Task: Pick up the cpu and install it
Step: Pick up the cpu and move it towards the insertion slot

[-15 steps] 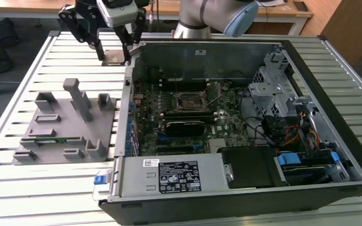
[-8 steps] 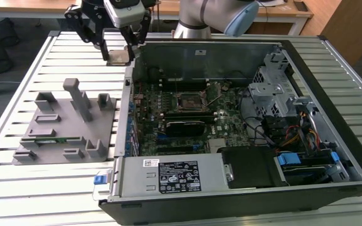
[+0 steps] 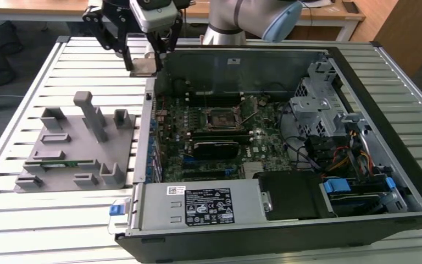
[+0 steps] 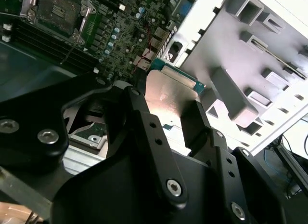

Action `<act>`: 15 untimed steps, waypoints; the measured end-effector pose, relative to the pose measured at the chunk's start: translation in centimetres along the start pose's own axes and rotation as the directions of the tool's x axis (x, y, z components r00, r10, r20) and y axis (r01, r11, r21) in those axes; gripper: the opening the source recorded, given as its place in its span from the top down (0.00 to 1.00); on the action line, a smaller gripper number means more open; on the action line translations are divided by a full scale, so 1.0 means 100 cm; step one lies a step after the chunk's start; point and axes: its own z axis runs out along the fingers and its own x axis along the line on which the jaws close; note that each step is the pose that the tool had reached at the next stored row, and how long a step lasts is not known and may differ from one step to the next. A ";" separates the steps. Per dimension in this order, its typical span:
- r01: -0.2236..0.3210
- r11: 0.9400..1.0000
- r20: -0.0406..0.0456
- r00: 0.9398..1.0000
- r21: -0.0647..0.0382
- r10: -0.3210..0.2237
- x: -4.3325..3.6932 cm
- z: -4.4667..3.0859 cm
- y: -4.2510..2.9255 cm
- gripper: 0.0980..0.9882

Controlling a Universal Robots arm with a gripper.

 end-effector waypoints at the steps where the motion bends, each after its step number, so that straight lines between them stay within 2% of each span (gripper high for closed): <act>1: 0.000 1.000 0.000 1.000 0.000 0.000 -0.0011 0.0000 0.0000 0.51; 15: 0.000 1.000 0.000 1.000 0.000 0.000 -0.0153 -0.0001 0.0002 0.51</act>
